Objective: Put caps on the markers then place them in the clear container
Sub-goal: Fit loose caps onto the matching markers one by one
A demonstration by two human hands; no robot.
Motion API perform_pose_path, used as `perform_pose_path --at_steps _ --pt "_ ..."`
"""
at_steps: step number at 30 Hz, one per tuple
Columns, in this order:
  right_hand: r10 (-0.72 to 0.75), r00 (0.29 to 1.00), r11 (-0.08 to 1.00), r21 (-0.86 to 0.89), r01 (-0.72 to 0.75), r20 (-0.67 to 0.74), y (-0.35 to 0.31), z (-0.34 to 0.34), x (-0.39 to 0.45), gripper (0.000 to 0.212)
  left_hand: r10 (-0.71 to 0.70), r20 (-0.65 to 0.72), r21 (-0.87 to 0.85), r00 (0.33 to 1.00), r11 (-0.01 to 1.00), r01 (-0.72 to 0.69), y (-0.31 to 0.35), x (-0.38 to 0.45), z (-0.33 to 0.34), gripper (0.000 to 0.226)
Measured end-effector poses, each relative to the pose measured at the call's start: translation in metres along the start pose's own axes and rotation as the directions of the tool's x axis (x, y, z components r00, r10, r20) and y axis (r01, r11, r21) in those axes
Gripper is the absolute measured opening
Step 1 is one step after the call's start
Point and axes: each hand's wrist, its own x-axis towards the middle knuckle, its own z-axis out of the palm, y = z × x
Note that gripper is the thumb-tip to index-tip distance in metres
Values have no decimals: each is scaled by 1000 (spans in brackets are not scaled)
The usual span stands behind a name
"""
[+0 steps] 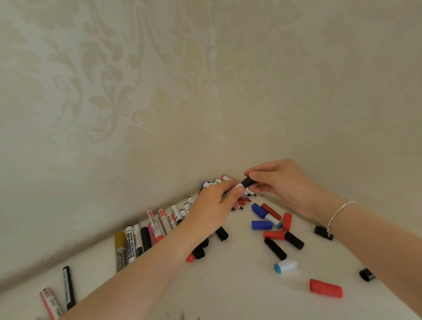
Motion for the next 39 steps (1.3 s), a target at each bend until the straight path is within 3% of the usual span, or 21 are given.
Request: perform_pose_path --at_steps 7,14,19,25,29,32,35,39 --pt "-36 997 999 -35 33 -71 -1 2 2 15 -3 -79 -33 997 999 0 3 3 12 26" --pt "-83 984 996 -29 80 -160 -9 4 7 11 70 -142 53 987 997 -63 13 12 11 27" --pt "-54 996 987 -154 43 -73 5 0 7 9 87 -40 300 995 951 -71 6 10 6 29" --pt "-93 995 959 -272 82 -30 11 -1 5 24 131 14 383 991 915 -126 6 6 -2 33" --pt "2 1000 938 -345 -9 -22 10 1 1 45 221 33 445 975 870 -212 8 0 -1 28" --pt "124 992 928 -356 -105 33 8 2 1 52 298 64 473 952 831 -292 9 -6 2 38" --pt "143 988 916 -385 -109 61 4 7 0 47 362 53 524 931 783 -334 11 -7 3 51" --pt "103 995 948 -301 -102 -12 5 12 0 36 510 -24 622 860 681 -387 16 -6 -1 44"
